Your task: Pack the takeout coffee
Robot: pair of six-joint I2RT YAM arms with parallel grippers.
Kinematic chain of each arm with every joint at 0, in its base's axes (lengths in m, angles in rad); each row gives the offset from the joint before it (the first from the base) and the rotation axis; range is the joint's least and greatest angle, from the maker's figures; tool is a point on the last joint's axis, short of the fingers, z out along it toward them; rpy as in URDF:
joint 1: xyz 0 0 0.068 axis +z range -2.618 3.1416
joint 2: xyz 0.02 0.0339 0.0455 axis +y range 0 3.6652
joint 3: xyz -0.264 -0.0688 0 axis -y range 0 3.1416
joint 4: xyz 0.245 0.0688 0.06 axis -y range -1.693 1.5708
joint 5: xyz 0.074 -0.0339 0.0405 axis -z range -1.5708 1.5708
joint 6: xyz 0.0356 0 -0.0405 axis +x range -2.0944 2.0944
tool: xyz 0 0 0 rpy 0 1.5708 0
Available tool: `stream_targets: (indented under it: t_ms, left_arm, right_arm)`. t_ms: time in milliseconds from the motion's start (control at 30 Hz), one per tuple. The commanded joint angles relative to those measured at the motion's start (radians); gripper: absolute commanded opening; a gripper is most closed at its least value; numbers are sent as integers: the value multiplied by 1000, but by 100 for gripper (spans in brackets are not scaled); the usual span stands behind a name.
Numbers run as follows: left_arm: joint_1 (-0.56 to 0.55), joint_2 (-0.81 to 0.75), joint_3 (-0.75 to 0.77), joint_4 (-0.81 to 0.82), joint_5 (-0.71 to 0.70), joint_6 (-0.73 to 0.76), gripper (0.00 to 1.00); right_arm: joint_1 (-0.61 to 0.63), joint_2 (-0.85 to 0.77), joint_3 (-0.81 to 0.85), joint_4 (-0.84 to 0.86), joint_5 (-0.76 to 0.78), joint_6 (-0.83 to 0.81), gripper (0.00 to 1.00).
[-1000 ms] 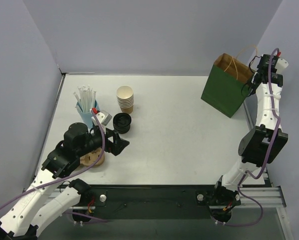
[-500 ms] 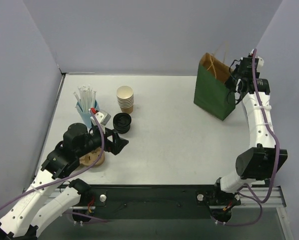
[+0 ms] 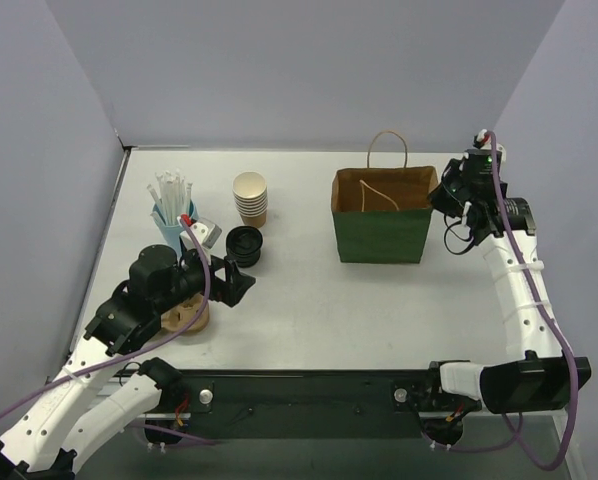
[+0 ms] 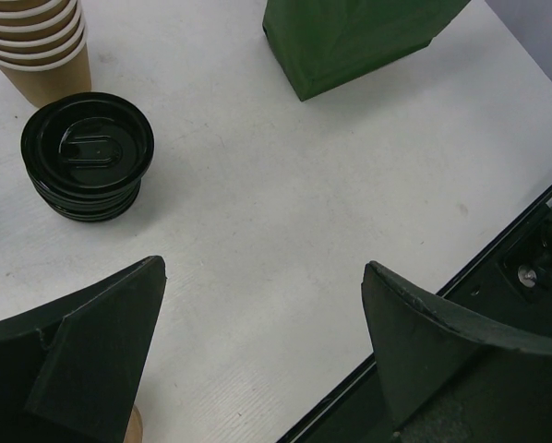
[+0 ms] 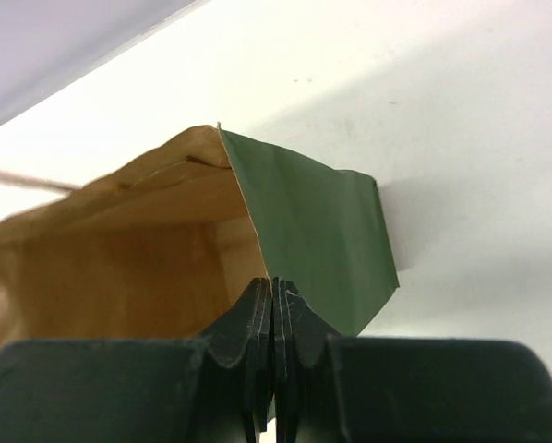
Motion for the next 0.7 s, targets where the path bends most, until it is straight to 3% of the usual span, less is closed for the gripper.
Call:
stream_targets:
  t_ms: [0, 233, 600, 667]
  left_arm:
    - [-1, 5, 9, 15, -11, 12, 97]
    - [-1, 2, 11, 13, -8, 12, 97]
    - [-2, 1, 12, 7, -28, 15, 97]
    - [-1, 1, 14, 6, -28, 15, 97]
  right_arm:
    - [-40, -12, 2, 41, 99, 14, 0]
    - [-260, 161, 115, 133, 81, 125, 0]
    - [-366, 377, 282, 180, 56, 176, 0]
    - [-380, 390, 292, 188, 58, 176, 6]
